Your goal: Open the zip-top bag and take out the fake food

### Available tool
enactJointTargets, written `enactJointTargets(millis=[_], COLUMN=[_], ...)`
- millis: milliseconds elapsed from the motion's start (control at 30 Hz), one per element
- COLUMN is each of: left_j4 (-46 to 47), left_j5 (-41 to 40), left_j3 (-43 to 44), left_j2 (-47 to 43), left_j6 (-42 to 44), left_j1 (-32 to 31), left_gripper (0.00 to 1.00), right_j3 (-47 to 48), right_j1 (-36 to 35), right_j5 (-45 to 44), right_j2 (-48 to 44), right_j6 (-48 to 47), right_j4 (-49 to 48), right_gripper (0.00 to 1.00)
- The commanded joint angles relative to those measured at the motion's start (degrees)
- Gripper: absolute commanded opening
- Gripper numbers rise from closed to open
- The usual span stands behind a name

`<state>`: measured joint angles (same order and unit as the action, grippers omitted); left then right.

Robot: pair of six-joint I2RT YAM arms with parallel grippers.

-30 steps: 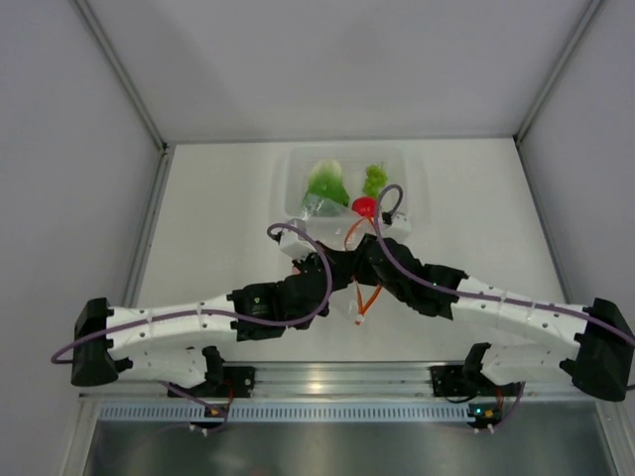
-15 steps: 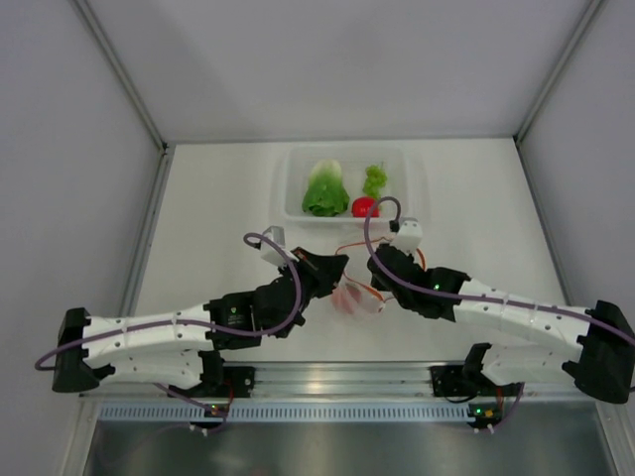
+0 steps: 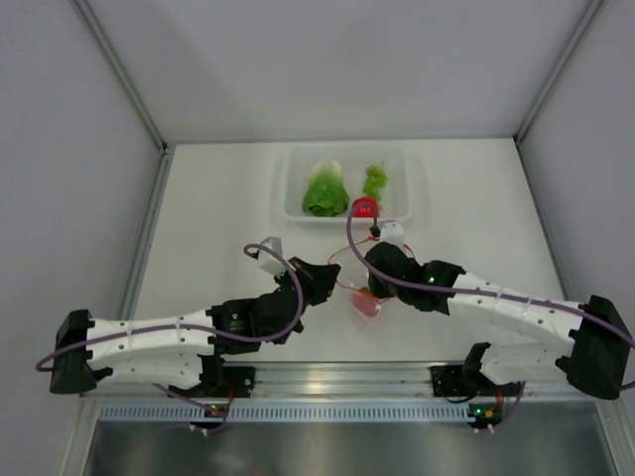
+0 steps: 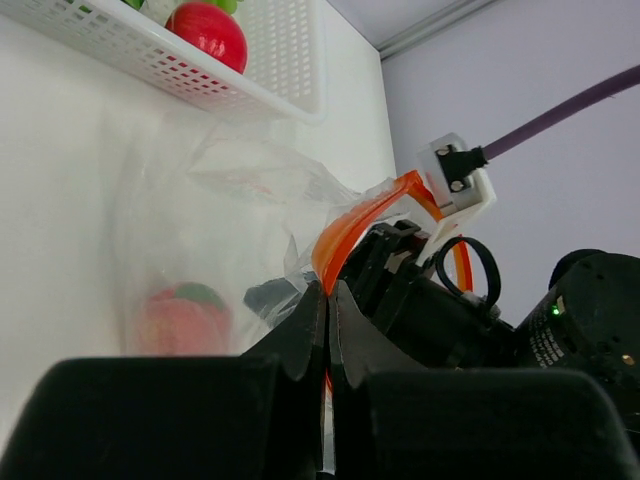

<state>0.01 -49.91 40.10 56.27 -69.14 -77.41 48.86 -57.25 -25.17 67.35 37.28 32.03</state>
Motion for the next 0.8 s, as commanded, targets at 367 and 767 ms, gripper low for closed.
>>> enactJointTargets(millis=[367,767], left_j4=[2.63,2.63], left_j5=[-1.86,-0.80], left_j3=[0.86,1.74], left_j2=[2.17,2.88], left_j6=[0.33,1.12], left_j1=[-0.11,-0.03], left_gripper=[0.00,0.00], right_j3=[-1.93,0.44], right_j1=[-1.54,-2.60], right_j5=[9.09,10.32], right_j2=[5.69,9.45], right_j6=[-0.71,0.16], right_j4=[-10.93,-14.55], right_gripper=[0.45,0.41])
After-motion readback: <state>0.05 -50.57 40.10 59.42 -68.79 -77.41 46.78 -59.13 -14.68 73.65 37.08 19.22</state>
